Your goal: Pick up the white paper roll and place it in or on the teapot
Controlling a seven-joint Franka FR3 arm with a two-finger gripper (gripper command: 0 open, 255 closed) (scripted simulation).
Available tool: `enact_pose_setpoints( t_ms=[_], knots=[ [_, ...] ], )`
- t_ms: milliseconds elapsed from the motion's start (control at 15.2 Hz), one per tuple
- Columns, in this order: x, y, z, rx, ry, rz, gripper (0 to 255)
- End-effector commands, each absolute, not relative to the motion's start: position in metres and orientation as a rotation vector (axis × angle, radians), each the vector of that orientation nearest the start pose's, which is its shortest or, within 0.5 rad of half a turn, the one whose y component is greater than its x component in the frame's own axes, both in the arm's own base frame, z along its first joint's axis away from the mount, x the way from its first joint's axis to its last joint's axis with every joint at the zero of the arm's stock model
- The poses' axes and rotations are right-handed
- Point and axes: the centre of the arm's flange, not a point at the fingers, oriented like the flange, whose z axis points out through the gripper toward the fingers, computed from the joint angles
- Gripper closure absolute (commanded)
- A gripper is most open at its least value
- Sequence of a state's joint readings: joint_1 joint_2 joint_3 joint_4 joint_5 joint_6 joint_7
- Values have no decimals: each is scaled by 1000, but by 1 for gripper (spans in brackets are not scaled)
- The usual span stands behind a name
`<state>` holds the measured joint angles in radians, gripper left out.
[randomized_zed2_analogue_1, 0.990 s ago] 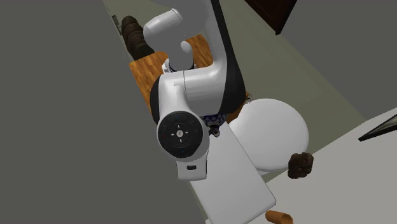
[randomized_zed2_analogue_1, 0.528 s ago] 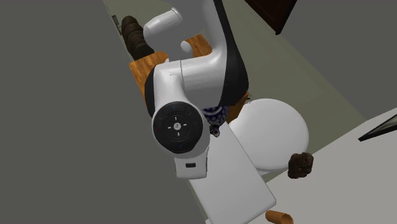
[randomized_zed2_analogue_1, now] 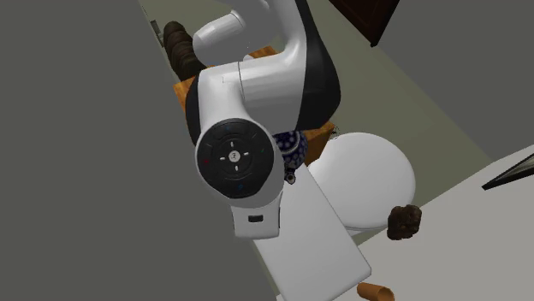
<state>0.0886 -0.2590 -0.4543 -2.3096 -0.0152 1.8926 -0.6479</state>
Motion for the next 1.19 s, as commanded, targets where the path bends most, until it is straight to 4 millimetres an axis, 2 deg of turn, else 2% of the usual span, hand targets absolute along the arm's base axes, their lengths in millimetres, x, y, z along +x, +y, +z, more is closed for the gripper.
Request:
enact_pose_setpoints(
  t_ms=[0,264,396,660,726,792,1122],
  knots=[
    [425,-182,417,-2874,-530,177,0],
    [456,-241,380,-2650,-788,208,0],
    [471,-260,364,-2557,-880,218,0],
    [465,-253,345,-2557,-880,218,0],
    [529,-186,370,-2667,-1179,44,0],
    [529,-186,370,-2667,-1179,44,0],
    [457,-173,389,-2749,-1283,25,0]
  ],
)
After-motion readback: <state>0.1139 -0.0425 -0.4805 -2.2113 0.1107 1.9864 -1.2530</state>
